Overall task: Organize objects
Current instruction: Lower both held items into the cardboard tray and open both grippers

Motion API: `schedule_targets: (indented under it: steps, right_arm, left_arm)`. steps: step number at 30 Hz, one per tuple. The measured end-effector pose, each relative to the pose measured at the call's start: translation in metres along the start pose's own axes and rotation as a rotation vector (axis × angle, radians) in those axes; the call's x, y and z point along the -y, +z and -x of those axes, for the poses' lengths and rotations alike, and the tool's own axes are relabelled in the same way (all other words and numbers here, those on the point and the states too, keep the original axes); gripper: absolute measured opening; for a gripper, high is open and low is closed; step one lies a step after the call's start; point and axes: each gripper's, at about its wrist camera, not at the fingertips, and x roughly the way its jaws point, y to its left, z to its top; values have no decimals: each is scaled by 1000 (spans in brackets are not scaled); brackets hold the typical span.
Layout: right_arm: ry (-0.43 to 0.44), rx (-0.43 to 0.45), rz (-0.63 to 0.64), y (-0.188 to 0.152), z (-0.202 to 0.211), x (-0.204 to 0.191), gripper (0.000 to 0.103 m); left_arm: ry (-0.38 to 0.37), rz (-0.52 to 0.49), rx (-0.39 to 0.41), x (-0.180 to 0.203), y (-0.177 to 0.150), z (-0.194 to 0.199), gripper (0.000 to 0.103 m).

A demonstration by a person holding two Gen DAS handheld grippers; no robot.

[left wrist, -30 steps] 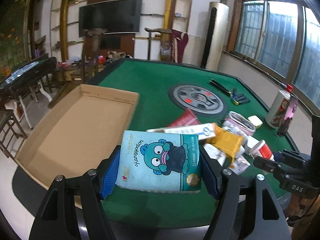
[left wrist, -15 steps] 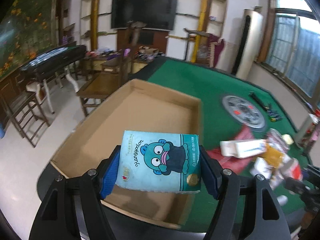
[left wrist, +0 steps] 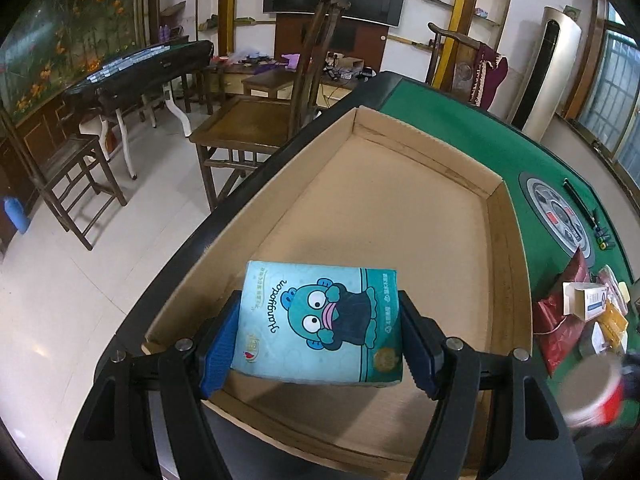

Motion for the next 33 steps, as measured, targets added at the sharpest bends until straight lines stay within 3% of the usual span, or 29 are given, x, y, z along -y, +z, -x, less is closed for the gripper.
schedule_targets:
  steps: [9, 15, 19, 26, 28, 33]
  right_arm:
    - [1, -117, 79, 0, -61, -3, 38]
    - [-81, -197, 140, -3, -56, 0, 38]
    - [-116, -252, 145, -4, -51, 5, 37]
    - [-72, -241, 151, 4, -54, 1, 38]
    - [-55, -242, 153, 3, -51, 3, 38]
    - [-23, -240, 126, 1, -55, 6, 40]
  left_arm:
    - [18, -7, -23, -3, 2, -6, 72]
    - [35, -33, -39, 7, -3, -11, 72]
    - [6, -36, -76, 11, -9, -19, 72]
    - [37, -58, -97, 13, -12, -19, 72]
    - [86, -63, -112, 12, -9, -18, 72]
    - [125, -107, -164, 16, -9, -20, 72]
